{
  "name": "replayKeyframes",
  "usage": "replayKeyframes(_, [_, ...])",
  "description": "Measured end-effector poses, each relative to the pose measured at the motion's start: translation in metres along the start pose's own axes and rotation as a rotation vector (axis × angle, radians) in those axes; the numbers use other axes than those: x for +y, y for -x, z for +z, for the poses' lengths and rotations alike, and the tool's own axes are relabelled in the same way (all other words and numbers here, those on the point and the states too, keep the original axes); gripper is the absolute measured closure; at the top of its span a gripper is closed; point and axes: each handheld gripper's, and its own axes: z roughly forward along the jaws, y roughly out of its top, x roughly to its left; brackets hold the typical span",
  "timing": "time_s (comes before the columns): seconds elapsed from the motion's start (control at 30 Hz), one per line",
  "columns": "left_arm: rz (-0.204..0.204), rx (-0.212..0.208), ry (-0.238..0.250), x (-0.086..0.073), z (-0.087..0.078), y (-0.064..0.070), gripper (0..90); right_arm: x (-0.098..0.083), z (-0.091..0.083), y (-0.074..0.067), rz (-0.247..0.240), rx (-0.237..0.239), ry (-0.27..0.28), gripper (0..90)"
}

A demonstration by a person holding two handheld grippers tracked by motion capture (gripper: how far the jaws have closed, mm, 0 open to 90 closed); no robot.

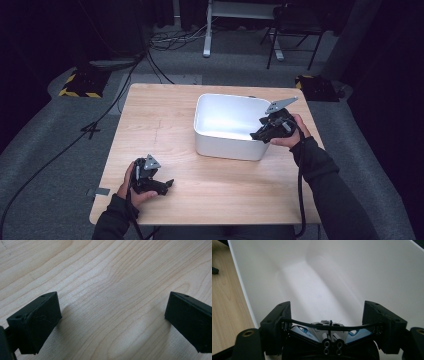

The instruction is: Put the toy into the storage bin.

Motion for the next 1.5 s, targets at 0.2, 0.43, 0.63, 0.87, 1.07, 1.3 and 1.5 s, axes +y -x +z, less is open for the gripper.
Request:
replayKeyframes(0.2, [0.0,0.0,0.0,0.0,0.0,0.0,0.6,0.001,0.003,-0.001,-0.01,0.001,-0.02,24.1])
replayKeyframes(0.43, [-0.002,-0.001,0.001,0.0,0.0,0.0,0.6,0.004,0.006,-0.001,-0.016,0.005,-0.034,24.1])
replayKeyframes(0.63, [-0.002,-0.001,0.001,0.0,0.0,0.0,0.6,0.007,0.009,0.001,-0.001,0.009,-0.055,24.1])
replayKeyframes(0.87, [0.0,0.0,0.0,0.0,0.0,0.0,0.6,0.011,0.013,0.001,-0.018,0.002,-0.091,24.1])
replayKeyframes(1.07, [0.0,0.0,0.0,0.0,0.0,0.0,0.6,0.011,0.016,0.001,0.011,0.014,-0.104,24.1])
replayKeyframes(1.3, [0.0,0.0,0.0,0.0,0.0,0.0,0.6,0.009,0.015,0.003,0.01,0.007,-0.108,23.9])
replayKeyframes(1.5, [0.0,0.0,0.0,0.0,0.0,0.0,0.6,0.008,0.014,0.003,0.025,-0.001,-0.106,23.7])
